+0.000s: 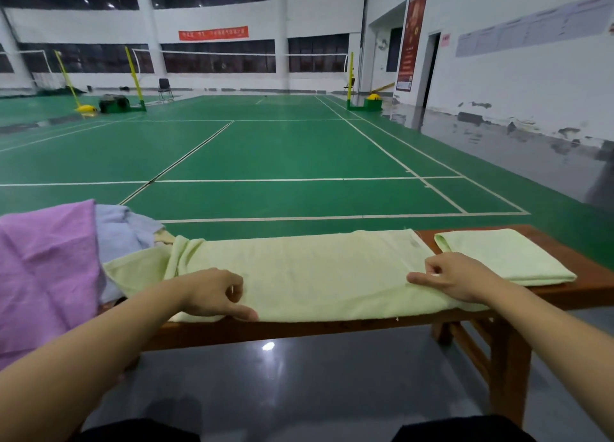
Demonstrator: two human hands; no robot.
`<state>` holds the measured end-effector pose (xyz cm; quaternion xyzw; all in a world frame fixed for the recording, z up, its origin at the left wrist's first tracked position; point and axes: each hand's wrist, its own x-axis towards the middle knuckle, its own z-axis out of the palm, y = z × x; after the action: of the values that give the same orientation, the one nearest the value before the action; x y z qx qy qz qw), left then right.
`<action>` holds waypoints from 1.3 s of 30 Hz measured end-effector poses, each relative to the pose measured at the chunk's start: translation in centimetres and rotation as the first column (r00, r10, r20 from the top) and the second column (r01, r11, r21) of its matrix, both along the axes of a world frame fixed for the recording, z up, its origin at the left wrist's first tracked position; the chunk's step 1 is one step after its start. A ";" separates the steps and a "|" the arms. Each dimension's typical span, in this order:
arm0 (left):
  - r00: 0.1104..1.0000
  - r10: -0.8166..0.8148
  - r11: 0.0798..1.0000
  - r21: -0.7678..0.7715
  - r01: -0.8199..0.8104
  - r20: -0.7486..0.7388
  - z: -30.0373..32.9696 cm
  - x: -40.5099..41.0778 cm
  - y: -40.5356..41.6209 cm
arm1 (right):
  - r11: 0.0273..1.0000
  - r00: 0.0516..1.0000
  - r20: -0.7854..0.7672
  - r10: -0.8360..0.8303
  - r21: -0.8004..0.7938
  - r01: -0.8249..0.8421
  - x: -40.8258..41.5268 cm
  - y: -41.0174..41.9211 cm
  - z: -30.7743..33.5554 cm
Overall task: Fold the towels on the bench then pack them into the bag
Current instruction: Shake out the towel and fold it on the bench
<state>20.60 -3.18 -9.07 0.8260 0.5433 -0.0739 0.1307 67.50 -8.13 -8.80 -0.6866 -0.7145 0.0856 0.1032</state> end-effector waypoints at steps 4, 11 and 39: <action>0.998 -0.066 0.972 0.224 0.066 -0.007 0.7 3.1 -1.1 | 0.995 0.992 -0.125 -0.005 0.094 0.016 -0.2 0.5 -0.7; 0.850 -0.079 0.993 -0.034 0.113 0.520 0.0 18.4 -1.4 | 0.975 0.866 -0.497 0.064 0.216 0.052 -3.8 2.9 -0.3; 0.837 -0.302 0.917 -0.101 0.386 0.456 -2.3 34.9 5.0 | 0.956 0.923 -0.269 -0.275 -0.178 0.233 5.4 22.7 -3.8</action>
<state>55.46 1.86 -11.32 0.8897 0.3333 0.0371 0.3097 72.92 14.55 -12.58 -0.7591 -0.5882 0.2225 0.1681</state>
